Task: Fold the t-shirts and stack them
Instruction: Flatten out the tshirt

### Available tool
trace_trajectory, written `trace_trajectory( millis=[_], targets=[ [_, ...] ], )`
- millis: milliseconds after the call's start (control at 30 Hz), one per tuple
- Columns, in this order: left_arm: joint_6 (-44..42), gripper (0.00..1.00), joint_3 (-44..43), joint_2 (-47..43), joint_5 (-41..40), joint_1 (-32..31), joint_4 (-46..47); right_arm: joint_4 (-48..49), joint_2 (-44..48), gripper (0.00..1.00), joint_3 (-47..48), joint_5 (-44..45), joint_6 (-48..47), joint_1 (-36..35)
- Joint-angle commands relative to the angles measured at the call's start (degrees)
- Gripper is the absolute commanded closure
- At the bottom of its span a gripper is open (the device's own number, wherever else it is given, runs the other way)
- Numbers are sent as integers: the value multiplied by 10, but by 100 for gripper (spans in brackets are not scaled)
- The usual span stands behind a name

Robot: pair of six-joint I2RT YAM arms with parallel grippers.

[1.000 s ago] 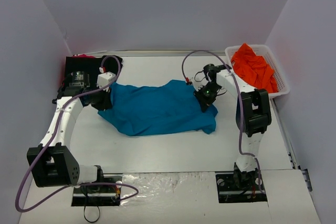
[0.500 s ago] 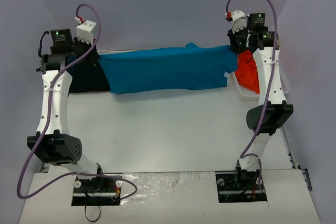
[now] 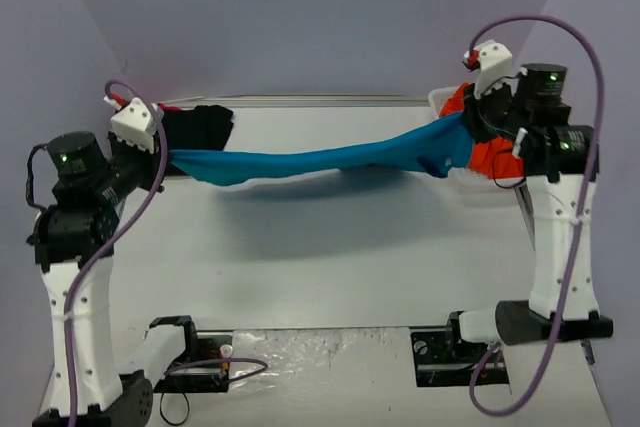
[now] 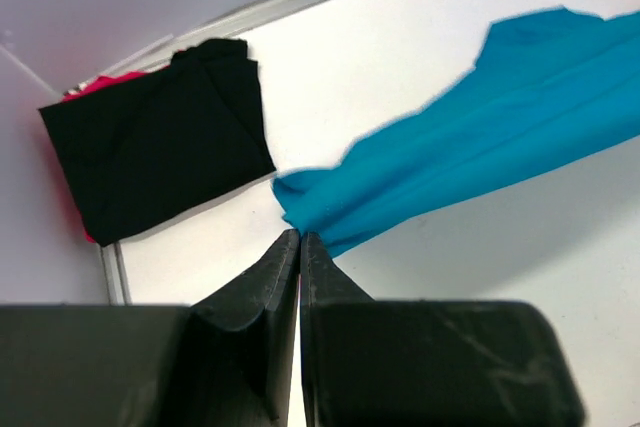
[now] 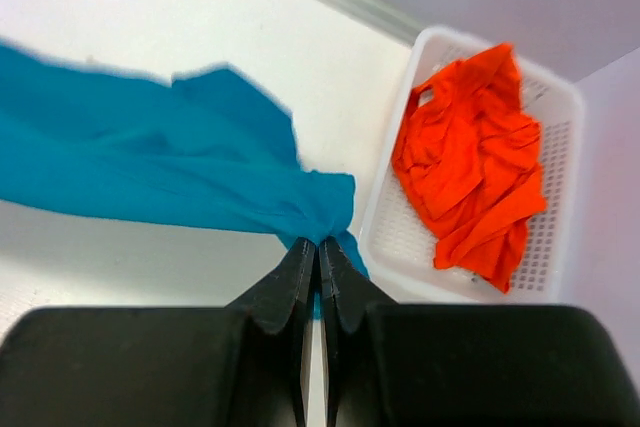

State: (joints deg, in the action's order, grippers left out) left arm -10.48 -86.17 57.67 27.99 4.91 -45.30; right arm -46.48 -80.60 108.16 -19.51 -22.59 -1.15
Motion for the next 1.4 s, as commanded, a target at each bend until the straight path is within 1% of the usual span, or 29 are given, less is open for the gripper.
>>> trace_trajectory(
  millis=[0, 67, 100, 167, 267, 333, 367, 533, 567, 633, 667, 700, 767, 800, 933, 1000, 1067, 1133, 1167, 1200, 1233, 1300, 1333, 1367],
  targets=[
    [-7, 98, 9, -82, -20, 5, 7, 8, 86, 100, -1, -4, 24, 4],
    [2, 98, 3, -102, -28, 5, 16, 16, 117, 100, -1, -11, 26, 11],
    [4, 98, -4, -109, -29, 5, 17, 17, 120, 100, 1, -10, 29, 25],
    [5, 98, -38, -104, -38, 5, 24, 22, 113, 100, 14, -3, 29, 26],
    [-2, 98, -95, -58, -55, 5, 24, 33, 77, 100, 41, 3, 28, 26],
    [-5, 98, -112, 2, -61, 5, 33, 45, 29, 100, 54, 15, 22, 26],
    [-6, 97, -111, 17, -60, 5, 41, 52, 29, 100, 56, 19, 20, 26],
    [-6, 98, -72, 100, -72, 4, 121, 89, -65, 100, 59, 27, 12, 26],
    [-5, 98, -64, 132, -74, 4, 134, 93, -80, 100, 65, 28, 9, 26],
    [-2, 98, -61, 168, -82, 4, 169, 107, -122, 100, 76, 32, 7, 26],
    [0, 98, -72, 205, -86, 4, 179, 110, -139, 100, 85, 33, 5, 26],
    [2, 98, -83, 224, -87, 4, 184, 110, -171, 100, 115, 34, 4, 26],
    [11, 98, -114, 277, -86, 3, 189, 109, -205, 100, 157, 40, 6, 26],
    [16, 98, -148, 292, -81, 3, 188, 107, -233, 100, 197, 42, 7, 26],
    [20, 98, -225, 334, -75, -2, 174, 102, -271, 100, 278, 42, 21, 24],
    [22, 98, -253, 330, -72, -5, 155, 101, -263, 100, 291, 42, 26, 23],
    [23, 98, -252, 302, -63, -5, 145, 101, -234, 100, 289, 44, 29, 21],
    [20, 98, -229, 272, -62, -6, 144, 102, -207, 100, 267, 45, 26, 21],
    [20, 98, -219, 237, -62, -6, 143, 102, -175, 100, 256, 47, 25, 22],
    [15, 98, -198, 222, -62, -6, 138, 103, -158, 100, 242, 47, 24, 22],
    [13, 98, -186, 190, -61, -7, 129, 102, -124, 100, 206, 47, 23, 23],
    [6, 98, -153, 156, -61, -6, 114, 104, -87, 100, 159, 46, 20, 23],
    [3, 98, -102, 115, -61, -6, 110, 104, -67, 100, 132, 45, 20, 23],
    [0, 98, -72, 92, -61, -6, 109, 104, -29, 100, 77, 42, 19, 23]
  ],
)
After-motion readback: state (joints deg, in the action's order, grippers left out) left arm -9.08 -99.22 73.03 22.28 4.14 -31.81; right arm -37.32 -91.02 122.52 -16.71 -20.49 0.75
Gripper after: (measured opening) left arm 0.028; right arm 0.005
